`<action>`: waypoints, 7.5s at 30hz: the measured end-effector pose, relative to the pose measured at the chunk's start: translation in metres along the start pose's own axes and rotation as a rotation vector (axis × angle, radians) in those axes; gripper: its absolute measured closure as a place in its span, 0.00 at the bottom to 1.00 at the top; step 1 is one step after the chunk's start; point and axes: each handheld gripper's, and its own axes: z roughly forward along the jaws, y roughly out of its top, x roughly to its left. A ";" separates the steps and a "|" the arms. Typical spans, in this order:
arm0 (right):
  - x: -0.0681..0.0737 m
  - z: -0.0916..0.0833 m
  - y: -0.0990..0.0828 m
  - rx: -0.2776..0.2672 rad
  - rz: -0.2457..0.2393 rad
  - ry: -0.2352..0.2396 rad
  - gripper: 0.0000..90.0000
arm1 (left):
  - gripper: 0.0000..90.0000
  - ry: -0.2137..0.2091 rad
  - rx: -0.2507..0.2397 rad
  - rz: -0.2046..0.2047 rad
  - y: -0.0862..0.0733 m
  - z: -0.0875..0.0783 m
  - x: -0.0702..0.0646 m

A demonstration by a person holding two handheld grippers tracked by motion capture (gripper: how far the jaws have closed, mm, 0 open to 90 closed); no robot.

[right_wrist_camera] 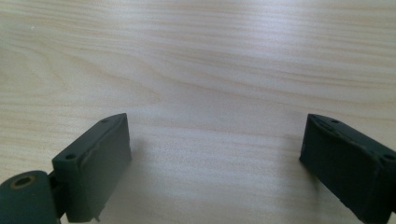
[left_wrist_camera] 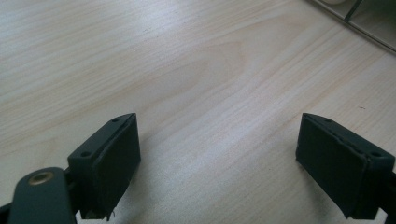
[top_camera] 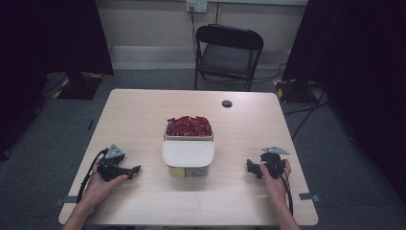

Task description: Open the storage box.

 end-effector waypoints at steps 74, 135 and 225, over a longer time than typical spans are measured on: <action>0.075 -0.067 0.031 -0.142 -0.164 0.322 0.16 | 0.15 -0.002 0.001 0.001 0.000 0.000 0.000; 0.138 -0.053 0.045 -0.123 -0.258 0.487 0.14 | 0.15 -0.002 0.001 0.000 0.000 0.000 0.000; 0.128 -0.057 0.100 -0.183 -0.185 0.565 0.15 | 0.15 -0.002 0.001 0.000 0.000 0.000 0.000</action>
